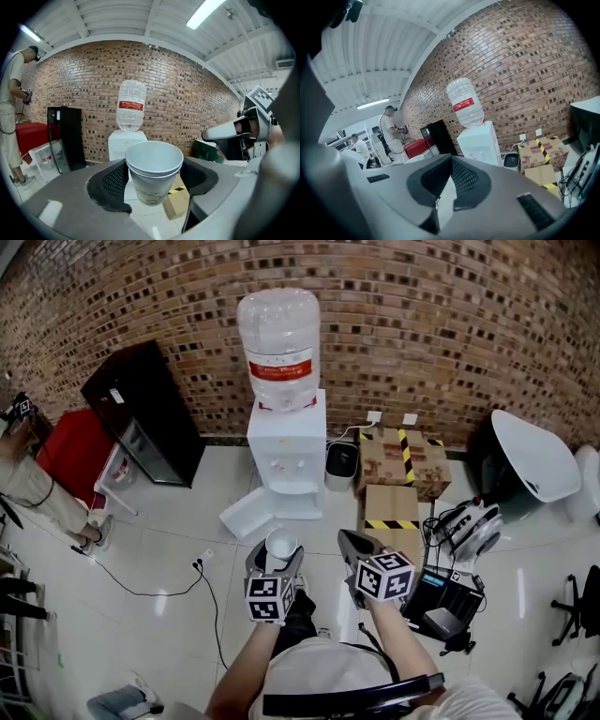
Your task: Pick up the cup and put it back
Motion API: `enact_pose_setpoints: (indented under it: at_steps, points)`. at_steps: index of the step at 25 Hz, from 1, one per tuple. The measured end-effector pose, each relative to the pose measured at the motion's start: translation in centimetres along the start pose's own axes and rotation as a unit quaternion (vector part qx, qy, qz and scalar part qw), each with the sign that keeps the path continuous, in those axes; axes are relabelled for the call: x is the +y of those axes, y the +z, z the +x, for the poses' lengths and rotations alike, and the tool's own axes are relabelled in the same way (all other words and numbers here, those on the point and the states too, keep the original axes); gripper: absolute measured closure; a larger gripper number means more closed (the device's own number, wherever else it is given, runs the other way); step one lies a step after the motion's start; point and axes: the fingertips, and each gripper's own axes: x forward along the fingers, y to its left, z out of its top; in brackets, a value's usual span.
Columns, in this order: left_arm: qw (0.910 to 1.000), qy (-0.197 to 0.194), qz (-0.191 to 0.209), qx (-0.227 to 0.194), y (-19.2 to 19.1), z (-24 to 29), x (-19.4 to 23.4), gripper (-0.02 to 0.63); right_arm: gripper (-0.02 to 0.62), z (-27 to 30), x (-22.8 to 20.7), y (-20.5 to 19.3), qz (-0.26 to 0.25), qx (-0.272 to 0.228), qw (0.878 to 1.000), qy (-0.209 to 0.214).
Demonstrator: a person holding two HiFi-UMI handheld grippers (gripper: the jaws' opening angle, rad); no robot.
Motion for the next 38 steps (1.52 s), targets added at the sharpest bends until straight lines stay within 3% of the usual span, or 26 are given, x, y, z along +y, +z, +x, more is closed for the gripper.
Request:
enact_pose_setpoints:
  at_steps: [17, 38]
  points:
    - [0.9998, 0.004, -0.012, -0.015, 1.3, 0.4, 1.2, 0.259, 0.583, 0.5, 0.8, 1.4, 0.000, -0.008, 1.000, 0.009]
    - [1.0000, 0.008, 0.000, -0.002, 1.1, 1.1, 2.6, 0.259, 0.583, 2.2, 1.9, 0.8, -0.003, 0.005, 1.000, 0.014]
